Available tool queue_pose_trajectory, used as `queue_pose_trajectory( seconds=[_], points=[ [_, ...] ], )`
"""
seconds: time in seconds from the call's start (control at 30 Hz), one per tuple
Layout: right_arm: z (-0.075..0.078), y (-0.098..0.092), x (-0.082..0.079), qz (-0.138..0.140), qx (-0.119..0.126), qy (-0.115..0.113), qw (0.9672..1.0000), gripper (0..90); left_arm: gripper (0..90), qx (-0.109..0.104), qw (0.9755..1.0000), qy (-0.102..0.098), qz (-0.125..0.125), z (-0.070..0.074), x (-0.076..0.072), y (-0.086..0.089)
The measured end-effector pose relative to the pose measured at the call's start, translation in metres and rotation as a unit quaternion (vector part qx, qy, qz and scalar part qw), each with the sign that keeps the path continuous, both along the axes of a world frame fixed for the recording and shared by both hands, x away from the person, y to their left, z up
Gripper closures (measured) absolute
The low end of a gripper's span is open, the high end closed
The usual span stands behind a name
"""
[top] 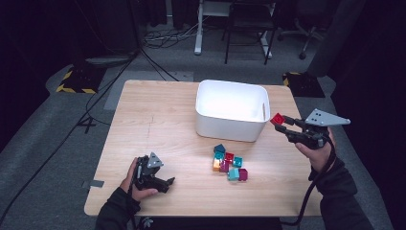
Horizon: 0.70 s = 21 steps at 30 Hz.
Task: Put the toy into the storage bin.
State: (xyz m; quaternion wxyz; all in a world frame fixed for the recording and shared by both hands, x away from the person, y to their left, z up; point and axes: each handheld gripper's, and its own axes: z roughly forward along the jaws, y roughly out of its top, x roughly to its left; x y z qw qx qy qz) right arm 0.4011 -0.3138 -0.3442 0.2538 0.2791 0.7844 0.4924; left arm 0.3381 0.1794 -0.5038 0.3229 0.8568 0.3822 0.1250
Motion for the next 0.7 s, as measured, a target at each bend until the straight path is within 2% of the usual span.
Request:
queue_pose_trajectory(
  seconds=[0.13,0.2,0.37,0.53,0.7],
  points=[
    [0.005,0.006,0.009,0.004,0.004,-0.002,1.0,59.3,0.3,0.001,1.0,-0.001,-0.001,0.0,0.0,0.0],
    [0.008,0.011,0.013,0.003,0.011,0.005,0.9999,59.2,0.3,-0.001,1.0,0.0,-0.001,0.0,0.0,0.0],
    [0.018,0.025,0.024,0.006,-0.001,0.003,1.0,59.2,0.3,0.001,1.0,0.001,-0.002,0.0,0.0,0.0],
    [0.026,0.038,0.034,0.017,0.012,0.008,0.9998,59.2,0.3,0.002,1.0,0.001,-0.002,0.0,0.0,0.0],
    [0.029,0.049,0.042,0.019,0.006,0.008,0.9998,59.2,0.3,0.0,1.0,0.001,-0.001,0.0,0.0,0.0]
  ],
)
